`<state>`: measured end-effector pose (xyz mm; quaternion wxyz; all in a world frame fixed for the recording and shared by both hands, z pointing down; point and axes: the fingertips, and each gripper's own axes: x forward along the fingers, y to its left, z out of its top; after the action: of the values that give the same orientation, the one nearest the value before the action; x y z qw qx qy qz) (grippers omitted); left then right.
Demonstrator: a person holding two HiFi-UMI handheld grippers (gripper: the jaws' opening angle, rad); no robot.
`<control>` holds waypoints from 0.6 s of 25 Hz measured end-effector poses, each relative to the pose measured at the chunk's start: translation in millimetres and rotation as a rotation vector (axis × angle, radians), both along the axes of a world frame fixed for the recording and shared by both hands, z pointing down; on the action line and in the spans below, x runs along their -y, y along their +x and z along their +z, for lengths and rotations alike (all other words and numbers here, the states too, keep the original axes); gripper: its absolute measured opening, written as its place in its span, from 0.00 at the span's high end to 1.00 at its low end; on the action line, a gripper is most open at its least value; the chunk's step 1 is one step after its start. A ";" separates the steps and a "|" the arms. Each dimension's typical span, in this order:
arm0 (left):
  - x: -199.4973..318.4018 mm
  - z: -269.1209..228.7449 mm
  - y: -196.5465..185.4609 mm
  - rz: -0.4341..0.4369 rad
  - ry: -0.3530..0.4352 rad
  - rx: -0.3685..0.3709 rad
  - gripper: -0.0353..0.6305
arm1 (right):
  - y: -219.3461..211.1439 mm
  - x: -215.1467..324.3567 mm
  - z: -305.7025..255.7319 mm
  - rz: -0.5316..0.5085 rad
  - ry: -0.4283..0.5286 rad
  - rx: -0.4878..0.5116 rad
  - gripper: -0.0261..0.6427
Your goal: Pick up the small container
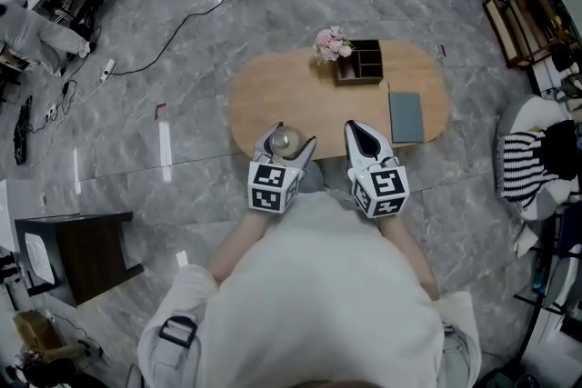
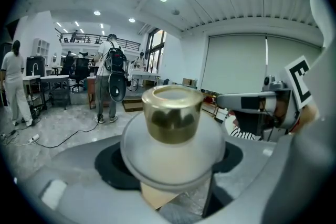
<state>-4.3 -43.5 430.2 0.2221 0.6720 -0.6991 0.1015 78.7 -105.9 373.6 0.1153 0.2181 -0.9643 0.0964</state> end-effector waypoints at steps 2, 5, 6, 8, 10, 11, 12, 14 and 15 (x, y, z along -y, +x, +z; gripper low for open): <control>1.1 0.7 -0.3 -0.001 0.001 -0.003 0.44 | 0.5 0.3 0.8 0.002 0.000 0.000 0.96; 1.4 1.8 0.0 0.000 -0.002 -0.006 0.44 | 1.6 1.2 3.5 0.006 -0.007 -0.002 0.96; 1.4 2.0 -0.1 0.000 -0.002 -0.006 0.44 | 1.6 1.5 4.1 0.007 -0.008 -0.002 0.96; 1.3 2.0 -0.5 -0.002 0.000 -0.006 0.44 | 1.2 1.4 4.6 0.006 -0.007 -0.003 0.96; 1.4 1.3 -1.7 -0.004 0.004 -0.007 0.44 | -0.2 0.8 4.5 0.003 -0.005 -0.004 0.96; 1.6 0.7 -2.7 -0.005 0.007 -0.007 0.44 | -1.1 0.5 4.3 0.001 -0.004 -0.004 0.96; 1.8 0.1 -3.8 -0.006 0.009 -0.007 0.44 | -2.1 0.2 4.2 0.000 -0.003 -0.004 0.96; 2.2 -0.8 -5.8 -0.009 0.012 -0.007 0.44 | -3.6 -0.2 4.1 -0.003 -0.003 -0.004 0.96; 2.6 -1.0 -6.4 -0.009 0.012 -0.007 0.44 | -4.0 -0.2 4.4 -0.005 -0.003 -0.004 0.96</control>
<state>-10.7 -46.0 429.2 0.2211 0.6705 -0.7019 0.0941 74.7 -105.6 378.0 0.1180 0.2158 -0.9644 0.0971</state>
